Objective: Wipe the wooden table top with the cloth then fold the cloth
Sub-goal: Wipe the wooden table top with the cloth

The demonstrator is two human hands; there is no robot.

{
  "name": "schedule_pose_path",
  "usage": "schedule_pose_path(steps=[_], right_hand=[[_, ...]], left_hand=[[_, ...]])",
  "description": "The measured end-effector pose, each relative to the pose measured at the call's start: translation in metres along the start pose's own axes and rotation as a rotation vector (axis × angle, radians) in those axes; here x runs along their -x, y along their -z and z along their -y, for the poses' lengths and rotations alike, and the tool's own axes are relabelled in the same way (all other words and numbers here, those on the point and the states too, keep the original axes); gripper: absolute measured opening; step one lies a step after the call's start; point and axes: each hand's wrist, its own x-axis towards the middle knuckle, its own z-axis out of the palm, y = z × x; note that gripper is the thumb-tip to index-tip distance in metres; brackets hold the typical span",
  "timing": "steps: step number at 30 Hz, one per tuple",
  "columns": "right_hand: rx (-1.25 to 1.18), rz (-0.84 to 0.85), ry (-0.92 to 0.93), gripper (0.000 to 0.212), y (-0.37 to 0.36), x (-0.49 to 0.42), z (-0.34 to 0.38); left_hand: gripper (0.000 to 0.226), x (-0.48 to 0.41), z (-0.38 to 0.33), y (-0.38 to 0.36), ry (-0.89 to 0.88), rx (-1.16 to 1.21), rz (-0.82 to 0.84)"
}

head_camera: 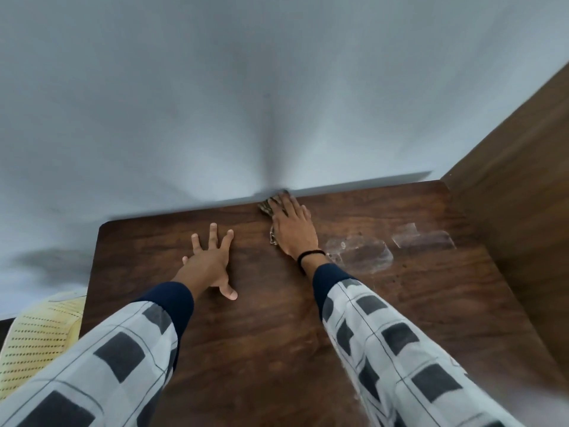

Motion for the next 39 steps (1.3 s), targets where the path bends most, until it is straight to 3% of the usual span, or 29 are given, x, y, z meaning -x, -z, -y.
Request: schedule_pose_path(steps=[2,3,6,8,13,15,18,19,24,25,30,32,36,39], right_hand=[[-0.001,-0.069,-0.127,0.055,-0.007,0.015,0.012],[-0.021,-0.080,-0.107,0.056,-0.013,0.025,0.022],[-0.030,-0.006,0.181,0.055,-0.020,0.035,0.024],[0.006,0.034,0.241,0.056,-0.006,0.015,0.006],[-0.059,-0.104,-0.274,0.055,0.000,0.016,-0.009],[-0.056,-0.113,-0.176,0.055,-0.014,0.035,0.010],[-0.042,-0.032,0.142,0.053,-0.015,0.028,0.007],[-0.030,-0.010,0.156,0.054,-0.008,0.017,-0.001],[-0.071,-0.113,-0.363,0.056,0.005,0.014,-0.026],[-0.076,-0.134,-0.388,0.057,-0.002,0.025,-0.017],[-0.032,-0.070,0.085,0.054,-0.020,0.050,0.009],[-0.015,-0.025,0.041,0.053,-0.005,0.027,-0.005],[-0.067,-0.106,-0.340,0.054,-0.005,0.034,-0.003],[-0.052,-0.077,-0.088,0.056,-0.031,0.081,0.025]], left_hand=[[0.156,0.000,0.001,0.001,0.000,-0.007,-0.004],[0.156,0.000,0.001,0.001,0.004,-0.010,-0.005],[0.157,-0.001,-0.002,0.001,0.009,-0.017,-0.005],[0.158,-0.001,-0.001,0.000,0.010,-0.014,-0.013],[0.159,-0.004,0.002,-0.002,0.005,-0.015,-0.026],[0.159,-0.006,0.002,-0.001,0.015,-0.018,-0.020],[0.160,-0.007,0.000,0.000,0.021,-0.016,-0.009],[0.160,-0.007,0.001,-0.001,0.018,-0.016,-0.012],[0.158,-0.003,0.002,-0.002,0.005,-0.012,-0.023],[0.157,-0.002,0.001,-0.001,0.008,-0.014,-0.017],[0.156,0.000,-0.003,0.002,0.009,-0.016,-0.002],[0.156,0.002,-0.002,0.001,0.001,-0.017,-0.017],[0.155,0.006,-0.001,0.000,0.000,-0.013,-0.028],[0.155,0.006,-0.002,0.001,-0.003,-0.016,-0.023]])
